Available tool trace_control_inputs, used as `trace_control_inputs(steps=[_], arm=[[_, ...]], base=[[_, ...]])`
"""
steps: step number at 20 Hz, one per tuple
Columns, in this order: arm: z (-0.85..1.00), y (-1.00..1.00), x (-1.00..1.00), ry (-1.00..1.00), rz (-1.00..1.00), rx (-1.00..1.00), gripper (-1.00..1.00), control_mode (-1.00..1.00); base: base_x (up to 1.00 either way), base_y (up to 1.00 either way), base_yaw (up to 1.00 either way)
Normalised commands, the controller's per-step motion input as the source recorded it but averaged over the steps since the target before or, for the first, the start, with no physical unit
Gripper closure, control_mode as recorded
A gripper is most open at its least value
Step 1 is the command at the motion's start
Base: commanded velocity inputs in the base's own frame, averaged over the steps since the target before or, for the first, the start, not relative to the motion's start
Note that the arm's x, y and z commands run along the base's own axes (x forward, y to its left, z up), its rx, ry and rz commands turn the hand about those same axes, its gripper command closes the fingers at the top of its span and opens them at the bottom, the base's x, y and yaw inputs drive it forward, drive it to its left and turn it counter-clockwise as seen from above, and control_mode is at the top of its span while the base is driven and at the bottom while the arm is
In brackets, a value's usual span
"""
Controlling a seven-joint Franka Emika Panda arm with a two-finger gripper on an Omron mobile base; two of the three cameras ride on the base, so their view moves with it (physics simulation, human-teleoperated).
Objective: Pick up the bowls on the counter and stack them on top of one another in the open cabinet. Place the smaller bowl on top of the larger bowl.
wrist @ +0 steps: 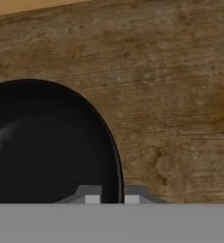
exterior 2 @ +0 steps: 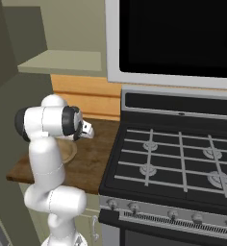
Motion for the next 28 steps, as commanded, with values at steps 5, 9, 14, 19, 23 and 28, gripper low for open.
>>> trace_control_inputs(steps=[5,9,14,19,23,28], arm=[[0.46,-0.01,-0.08,-0.17,-0.02,0.00,1.00,-1.00],[0.82,-0.01,-0.28,-0.33,-0.06,0.00,1.00,-1.00],[0.50,-0.09,-0.79,-0.25,-0.07,0.00,1.00,-1.00],[0.32,-0.12,-1.00,-0.14,-0.04,0.00,1.00,-1.00],[0.86,0.00,-0.84,-0.05,0.00,0.00,1.00,-1.00],[0.29,0.00,-0.24,0.05,0.00,0.00,1.00,-1.00]], base=[[0.00,0.00,0.00],[0.00,0.00,0.00],[0.00,0.00,0.00],[0.00,0.00,0.00],[0.00,0.00,0.00],[0.00,0.00,0.00]])
